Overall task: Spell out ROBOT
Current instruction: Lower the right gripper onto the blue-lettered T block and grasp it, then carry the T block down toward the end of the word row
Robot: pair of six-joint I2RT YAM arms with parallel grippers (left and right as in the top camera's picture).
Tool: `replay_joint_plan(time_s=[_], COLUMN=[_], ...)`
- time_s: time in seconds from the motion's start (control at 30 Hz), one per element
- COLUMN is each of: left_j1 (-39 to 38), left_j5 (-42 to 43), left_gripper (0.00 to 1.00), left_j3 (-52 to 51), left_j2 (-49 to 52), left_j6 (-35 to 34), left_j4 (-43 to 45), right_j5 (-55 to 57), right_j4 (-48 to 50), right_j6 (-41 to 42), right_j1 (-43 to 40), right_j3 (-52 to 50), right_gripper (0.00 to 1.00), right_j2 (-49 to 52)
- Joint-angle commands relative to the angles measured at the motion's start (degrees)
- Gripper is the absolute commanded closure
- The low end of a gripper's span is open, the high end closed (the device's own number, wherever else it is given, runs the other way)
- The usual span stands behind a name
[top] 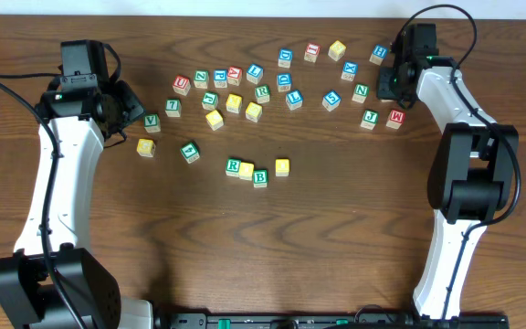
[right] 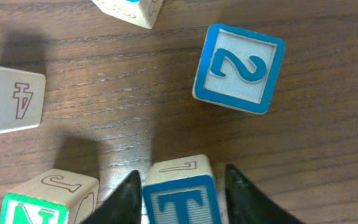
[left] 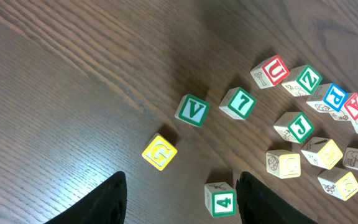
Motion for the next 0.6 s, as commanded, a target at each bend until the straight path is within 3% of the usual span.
replay_joint_plan(time_s=[0.0,0.23,0.57], left_j1=[-0.02,-0.02,-0.02], left_j5=[-0.72,-0.72,-0.72], left_gripper=[0.44,0.44,0.44], left_j3=[-0.02,-0.02,-0.02], left_j2=[0.70,0.70,0.70], left_j6=[0.79,0.79,0.79], left_j4=[0.04,0.07,0.07], right_j5=[1.27,0.92,0.50], right_j4=[0.28,-0.17,-2.12], right_j6=[-0.37,1.20,1.97], right_j1=[-0.46,-0.46,-0.39], right_j3=[0.13,0.13,0.13], right_gripper=[0.69,0.78,0.77], right_j2=[1.03,0.87,-6.45])
